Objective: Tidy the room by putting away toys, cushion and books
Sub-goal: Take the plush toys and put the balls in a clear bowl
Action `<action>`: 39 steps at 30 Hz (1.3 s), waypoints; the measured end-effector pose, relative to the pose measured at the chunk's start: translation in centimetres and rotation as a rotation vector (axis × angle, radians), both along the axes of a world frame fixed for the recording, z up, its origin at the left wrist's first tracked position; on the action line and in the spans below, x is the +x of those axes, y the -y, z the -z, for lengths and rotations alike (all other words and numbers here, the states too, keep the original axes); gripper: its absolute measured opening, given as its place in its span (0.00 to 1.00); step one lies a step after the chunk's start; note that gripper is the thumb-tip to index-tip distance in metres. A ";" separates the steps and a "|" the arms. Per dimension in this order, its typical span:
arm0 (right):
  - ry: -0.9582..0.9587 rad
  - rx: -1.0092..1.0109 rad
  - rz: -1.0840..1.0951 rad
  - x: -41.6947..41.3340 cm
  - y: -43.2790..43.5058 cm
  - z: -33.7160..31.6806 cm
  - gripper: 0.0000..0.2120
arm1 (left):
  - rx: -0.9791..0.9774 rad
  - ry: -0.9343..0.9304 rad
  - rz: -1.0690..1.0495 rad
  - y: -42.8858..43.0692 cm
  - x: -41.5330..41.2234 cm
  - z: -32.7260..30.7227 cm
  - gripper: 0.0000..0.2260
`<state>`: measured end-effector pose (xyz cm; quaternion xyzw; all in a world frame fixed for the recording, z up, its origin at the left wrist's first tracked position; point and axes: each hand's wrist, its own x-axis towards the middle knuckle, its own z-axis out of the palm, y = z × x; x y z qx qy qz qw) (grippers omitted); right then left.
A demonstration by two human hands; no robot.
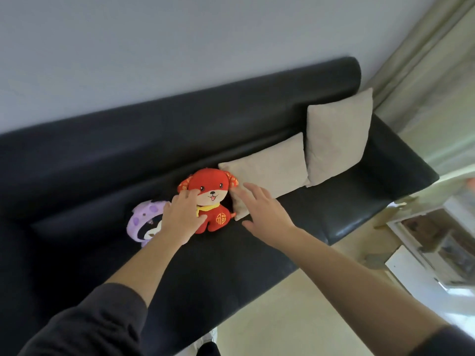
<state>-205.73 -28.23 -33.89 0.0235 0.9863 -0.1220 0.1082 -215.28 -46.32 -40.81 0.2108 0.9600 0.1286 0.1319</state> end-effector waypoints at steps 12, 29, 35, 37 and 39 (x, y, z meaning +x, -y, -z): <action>0.247 -0.059 0.110 -6.7 -0.7 19.2 0.29 | -0.066 0.164 0.039 -3.9 -12.8 11.3 0.48; 0.432 -0.282 0.217 -13.4 -1.5 31.9 0.43 | 0.232 0.397 -0.076 -3.6 -19.0 18.9 0.34; 0.477 -0.243 0.218 -14.8 0.0 33.0 0.43 | 0.225 0.395 -0.054 -2.5 -18.7 20.4 0.37; 0.467 -0.242 0.251 -15.0 0.7 33.9 0.45 | 0.237 0.362 -0.052 -2.0 -18.1 21.3 0.39; 0.454 -0.232 0.287 -15.0 1.1 34.6 0.46 | 0.237 0.331 -0.052 -1.6 -17.5 21.9 0.40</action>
